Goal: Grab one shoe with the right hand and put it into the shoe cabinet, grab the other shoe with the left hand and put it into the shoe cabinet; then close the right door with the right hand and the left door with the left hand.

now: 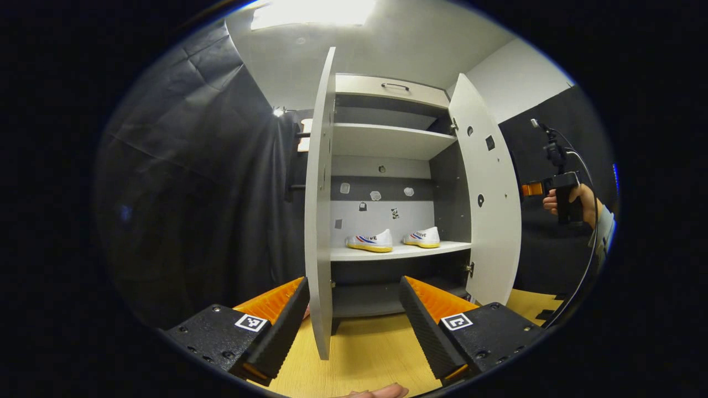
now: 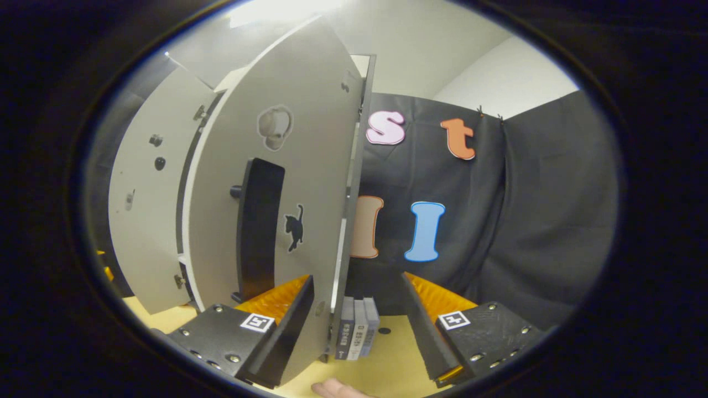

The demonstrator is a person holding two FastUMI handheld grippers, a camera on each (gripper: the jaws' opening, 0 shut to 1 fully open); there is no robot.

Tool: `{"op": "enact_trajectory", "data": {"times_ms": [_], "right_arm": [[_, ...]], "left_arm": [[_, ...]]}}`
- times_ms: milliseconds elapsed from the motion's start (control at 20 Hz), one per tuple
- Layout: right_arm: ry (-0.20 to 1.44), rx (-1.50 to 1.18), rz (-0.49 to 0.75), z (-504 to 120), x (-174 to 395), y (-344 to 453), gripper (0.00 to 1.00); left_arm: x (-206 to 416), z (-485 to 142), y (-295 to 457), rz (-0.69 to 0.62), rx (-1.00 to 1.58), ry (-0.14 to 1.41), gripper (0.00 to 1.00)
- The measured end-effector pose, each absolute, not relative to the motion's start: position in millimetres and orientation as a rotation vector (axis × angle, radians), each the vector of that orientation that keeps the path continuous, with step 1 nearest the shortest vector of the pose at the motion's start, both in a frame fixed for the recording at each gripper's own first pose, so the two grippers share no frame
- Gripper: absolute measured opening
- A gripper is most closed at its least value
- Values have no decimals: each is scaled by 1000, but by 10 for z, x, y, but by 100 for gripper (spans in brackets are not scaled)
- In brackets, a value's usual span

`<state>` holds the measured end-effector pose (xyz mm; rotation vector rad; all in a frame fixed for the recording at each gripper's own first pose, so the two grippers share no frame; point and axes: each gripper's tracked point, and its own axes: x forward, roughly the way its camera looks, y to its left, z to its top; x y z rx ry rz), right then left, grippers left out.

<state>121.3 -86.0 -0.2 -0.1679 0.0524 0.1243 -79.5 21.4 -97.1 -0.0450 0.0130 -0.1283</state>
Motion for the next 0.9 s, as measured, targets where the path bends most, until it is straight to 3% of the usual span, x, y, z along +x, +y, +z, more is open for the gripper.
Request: {"op": "enact_trajectory", "data": {"times_ms": [100,500,600,700,900], "right_arm": [[33,-116,93,60,1258,-880,90],[36,-115,158,-12,1319,-330,87],[55,-64,184,-85,1344,-76,88],[71,-23,203,-160,1341,104,95],[70,-17,167,-271,1332,72,95]], "left_arm": [[-803,-971,252,-129,-57,20,98],[-813,-976,419,-98,-87,17,98],[-825,-947,415,-111,-103,31,97],[-867,-894,546,-79,-89,37,97],[-873,-663,825,-23,-33,6,97]]}}
